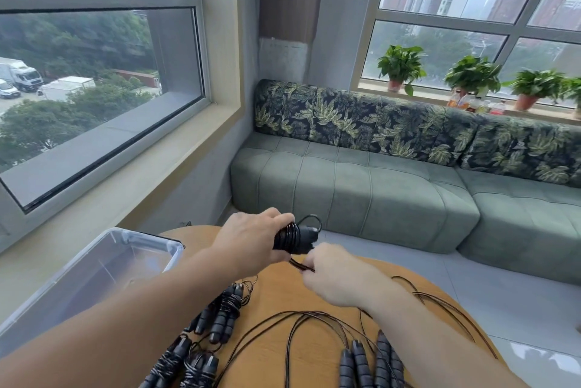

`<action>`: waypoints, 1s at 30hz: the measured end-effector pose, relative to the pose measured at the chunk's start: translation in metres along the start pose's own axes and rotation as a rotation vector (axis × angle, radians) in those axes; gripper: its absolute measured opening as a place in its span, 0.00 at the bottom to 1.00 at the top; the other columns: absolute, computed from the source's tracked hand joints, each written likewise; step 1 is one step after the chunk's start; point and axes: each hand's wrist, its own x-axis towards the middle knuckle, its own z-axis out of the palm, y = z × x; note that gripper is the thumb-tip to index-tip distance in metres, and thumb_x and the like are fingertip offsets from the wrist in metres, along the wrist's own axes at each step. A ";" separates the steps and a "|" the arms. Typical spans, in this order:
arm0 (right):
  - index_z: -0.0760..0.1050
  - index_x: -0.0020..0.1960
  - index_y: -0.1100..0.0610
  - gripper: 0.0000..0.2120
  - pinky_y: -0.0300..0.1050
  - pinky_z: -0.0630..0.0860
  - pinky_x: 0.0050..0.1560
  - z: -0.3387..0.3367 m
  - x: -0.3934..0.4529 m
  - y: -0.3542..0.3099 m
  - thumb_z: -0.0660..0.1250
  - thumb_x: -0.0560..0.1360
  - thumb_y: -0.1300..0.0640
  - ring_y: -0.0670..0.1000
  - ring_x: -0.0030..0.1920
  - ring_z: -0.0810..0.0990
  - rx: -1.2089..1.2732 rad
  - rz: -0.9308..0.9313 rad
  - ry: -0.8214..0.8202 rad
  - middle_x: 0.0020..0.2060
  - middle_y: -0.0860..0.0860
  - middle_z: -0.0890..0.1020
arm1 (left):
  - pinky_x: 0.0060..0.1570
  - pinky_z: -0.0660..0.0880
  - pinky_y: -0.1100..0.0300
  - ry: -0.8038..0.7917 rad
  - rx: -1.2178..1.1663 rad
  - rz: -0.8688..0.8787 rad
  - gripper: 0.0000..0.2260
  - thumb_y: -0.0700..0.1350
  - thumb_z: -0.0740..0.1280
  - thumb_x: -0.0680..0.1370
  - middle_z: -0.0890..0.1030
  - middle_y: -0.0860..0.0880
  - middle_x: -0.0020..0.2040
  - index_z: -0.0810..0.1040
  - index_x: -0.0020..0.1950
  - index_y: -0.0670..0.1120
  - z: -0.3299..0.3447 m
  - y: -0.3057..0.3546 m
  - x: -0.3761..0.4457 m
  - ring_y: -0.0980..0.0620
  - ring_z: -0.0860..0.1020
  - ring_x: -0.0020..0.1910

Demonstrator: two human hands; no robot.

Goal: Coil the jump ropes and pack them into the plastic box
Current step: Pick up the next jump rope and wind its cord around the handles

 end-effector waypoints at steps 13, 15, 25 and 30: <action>0.85 0.43 0.53 0.05 0.36 0.72 0.36 -0.073 0.007 -0.004 0.75 0.71 0.52 0.41 0.30 0.78 -0.091 -0.225 -0.203 0.27 0.45 0.80 | 0.44 0.75 0.56 -0.181 -0.041 0.219 0.31 0.75 0.63 0.67 0.80 0.58 0.52 0.66 0.68 0.67 -0.008 0.016 -0.016 0.56 0.78 0.48; 0.85 0.43 0.53 0.06 0.36 0.73 0.37 -0.075 0.010 -0.002 0.77 0.69 0.51 0.41 0.30 0.78 -0.020 -0.227 -0.242 0.27 0.45 0.81 | 0.43 0.77 0.53 -0.196 -0.047 0.199 0.34 0.81 0.56 0.65 0.81 0.57 0.47 0.70 0.66 0.67 -0.007 0.017 -0.019 0.55 0.79 0.45; 0.85 0.41 0.52 0.02 0.40 0.76 0.41 -0.078 0.017 0.020 0.78 0.69 0.54 0.47 0.34 0.79 0.395 -0.188 -0.349 0.34 0.47 0.83 | 0.36 0.70 0.75 -0.305 -0.482 0.067 0.21 0.68 0.70 0.70 0.83 0.59 0.44 0.75 0.63 0.69 -0.035 0.018 -0.028 0.64 0.77 0.39; 0.84 0.40 0.56 0.03 0.40 0.76 0.37 -0.066 0.022 0.039 0.74 0.70 0.62 0.51 0.33 0.77 0.694 -0.162 -0.442 0.33 0.53 0.81 | 0.34 0.68 0.78 -0.381 -0.703 0.055 0.20 0.62 0.73 0.71 0.81 0.64 0.37 0.77 0.62 0.65 -0.039 0.019 -0.026 0.69 0.78 0.38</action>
